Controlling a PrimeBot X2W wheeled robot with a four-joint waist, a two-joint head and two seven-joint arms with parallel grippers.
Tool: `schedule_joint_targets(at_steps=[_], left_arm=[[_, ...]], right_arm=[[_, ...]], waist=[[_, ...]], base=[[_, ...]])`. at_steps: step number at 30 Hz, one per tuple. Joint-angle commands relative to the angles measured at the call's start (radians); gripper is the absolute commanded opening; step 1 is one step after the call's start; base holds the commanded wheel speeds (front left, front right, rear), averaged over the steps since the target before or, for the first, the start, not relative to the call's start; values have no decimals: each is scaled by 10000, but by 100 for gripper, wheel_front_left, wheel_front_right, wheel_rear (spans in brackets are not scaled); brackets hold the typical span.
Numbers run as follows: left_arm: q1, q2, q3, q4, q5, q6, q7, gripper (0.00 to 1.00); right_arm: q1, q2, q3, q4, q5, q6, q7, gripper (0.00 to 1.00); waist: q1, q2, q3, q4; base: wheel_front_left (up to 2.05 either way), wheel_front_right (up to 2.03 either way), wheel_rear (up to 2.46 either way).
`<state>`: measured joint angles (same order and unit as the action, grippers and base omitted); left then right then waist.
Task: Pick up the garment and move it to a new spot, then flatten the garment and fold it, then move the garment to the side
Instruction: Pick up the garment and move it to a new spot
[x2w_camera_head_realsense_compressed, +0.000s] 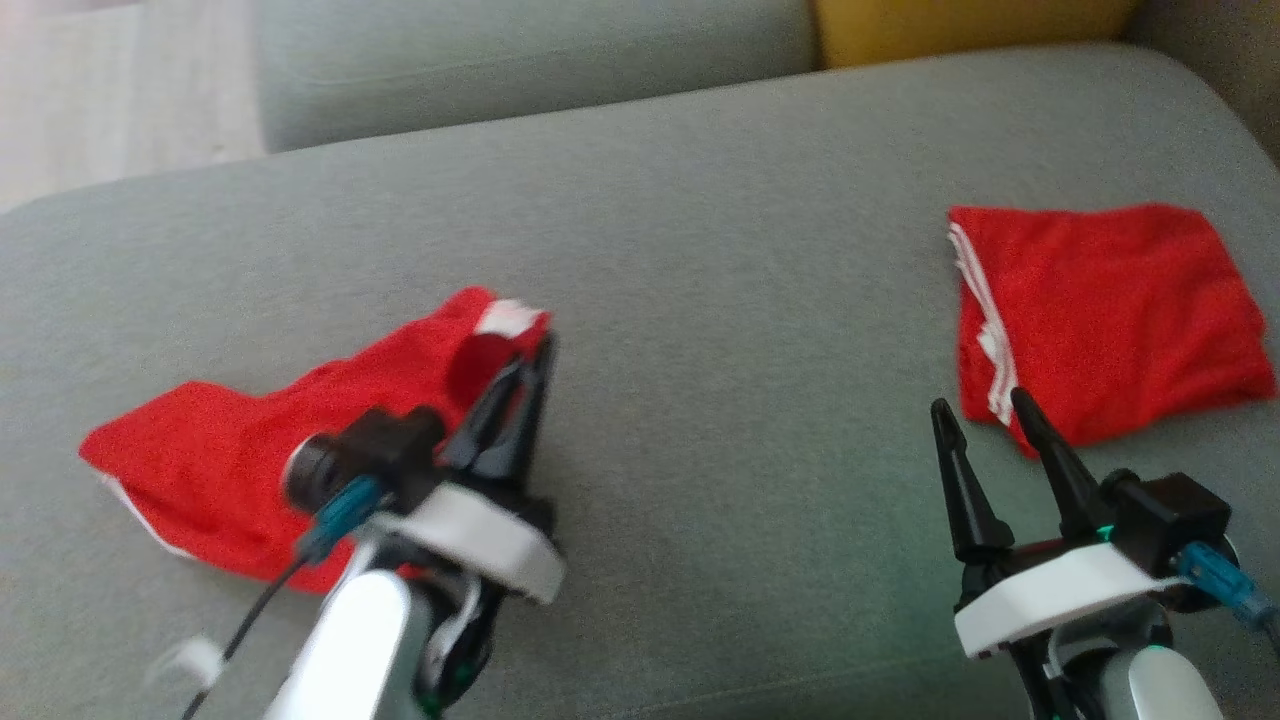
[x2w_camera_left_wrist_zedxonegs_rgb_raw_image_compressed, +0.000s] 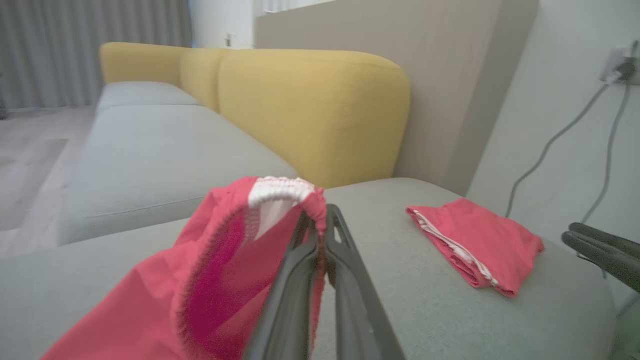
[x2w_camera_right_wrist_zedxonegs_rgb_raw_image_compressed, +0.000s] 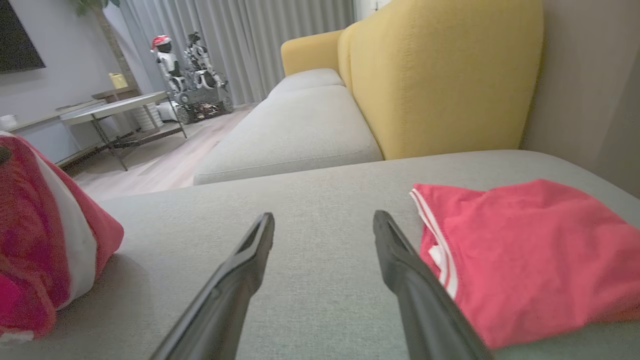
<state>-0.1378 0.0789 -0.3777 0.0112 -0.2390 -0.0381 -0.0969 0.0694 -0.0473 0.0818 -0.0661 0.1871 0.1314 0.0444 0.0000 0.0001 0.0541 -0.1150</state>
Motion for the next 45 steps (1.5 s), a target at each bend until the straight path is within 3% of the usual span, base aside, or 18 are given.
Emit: schedule_joint_targets(at_steps=[1,11,17,18,19,20,26,31,40,45], left_arm=[[-908,-98,11,51,45,-142,-78,0],[-2942,-278,-1521,2760,-536,-333,-207,0],[-3646,-284,-2471,4292,-1209,-291,-31,0],[-3718,-284,-2570,4464,-1314,-274,-40,9],[-3785,-284,-2651,4592,-1417,-245,-96,43],[-3828,-285,-2728,4716,-1551,-233,-127,100],[-3879,-285,-2987,4851,-2088,-20,-815,100],[-3572,-195,-2519,4205,-2106,719,-1456,100],[-2386,915,-1699,2923,-2290,1265,-1448,100],[-1646,1423,-1619,2209,-2422,1458,-1070,100]], right_arm=[[-561,-34,277,-348,97,-7,-26,100],[-1005,-31,470,-88,449,-7,-316,100],[-1223,-31,499,206,604,-7,-590,100],[-1243,-31,502,255,620,-7,-629,100],[-1259,-31,497,301,630,-7,-662,100],[-1267,-31,479,344,639,-7,-689,100],[-1264,-30,372,537,545,-7,-732,100],[-1202,-30,280,524,380,-7,-639,100],[-1007,-30,101,446,212,-7,-383,100],[-862,-30,77,378,211,-7,-291,100]], waist=[[0,-1,401,-665],[0,-1,1390,-1872],[0,-1,1683,-2065],[0,-1,1695,-2061],[0,-1,1698,-2044],[0,-1,1683,-1998],[0,-1,1356,-1481],[0,-1,992,-836],[0,-1,396,278],[0,-1,175,543]], base=[[0,0,0],[0,0,0],[0,0,0],[0,0,0],[0,0,0],[0,0,0],[0,0,0],[0,0,0],[0,0,0],[0,0,0]])
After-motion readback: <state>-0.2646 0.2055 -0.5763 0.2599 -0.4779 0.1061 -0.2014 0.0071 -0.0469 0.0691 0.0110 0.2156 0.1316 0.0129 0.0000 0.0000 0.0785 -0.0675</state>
